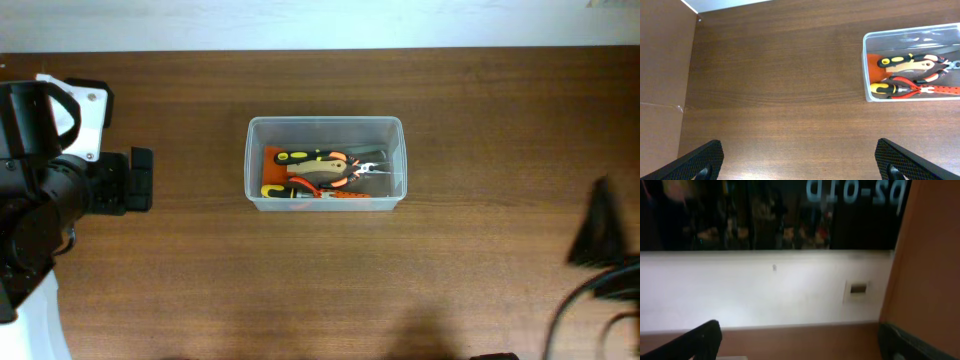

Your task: Pack container

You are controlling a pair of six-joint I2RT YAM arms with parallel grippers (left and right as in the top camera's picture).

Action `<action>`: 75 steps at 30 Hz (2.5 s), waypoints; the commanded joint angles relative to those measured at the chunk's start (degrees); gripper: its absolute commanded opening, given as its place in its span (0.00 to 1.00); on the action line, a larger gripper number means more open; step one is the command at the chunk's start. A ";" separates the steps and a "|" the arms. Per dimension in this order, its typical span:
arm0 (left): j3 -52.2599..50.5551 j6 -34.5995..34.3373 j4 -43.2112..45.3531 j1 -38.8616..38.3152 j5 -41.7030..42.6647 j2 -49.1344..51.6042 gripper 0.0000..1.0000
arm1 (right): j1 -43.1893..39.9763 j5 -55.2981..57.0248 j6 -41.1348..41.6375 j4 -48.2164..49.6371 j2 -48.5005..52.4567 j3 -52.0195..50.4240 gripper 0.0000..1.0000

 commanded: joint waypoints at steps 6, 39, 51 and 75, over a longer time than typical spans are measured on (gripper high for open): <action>0.39 0.90 -0.04 -0.13 0.44 0.09 0.99 | -0.35 -0.39 4.57 11.45 -17.97 -41.86 0.99; 0.39 0.90 -0.04 -0.13 0.44 0.09 0.99 | -0.26 4.42 15.80 31.58 -29.18 -77.94 0.99; 0.39 0.90 -0.04 -0.13 0.44 0.09 0.99 | -0.26 4.37 15.80 34.45 -29.22 -80.98 0.99; 0.35 0.90 -0.04 -0.13 0.44 -0.81 0.99 | -0.26 4.37 15.80 34.42 -29.22 -80.98 0.99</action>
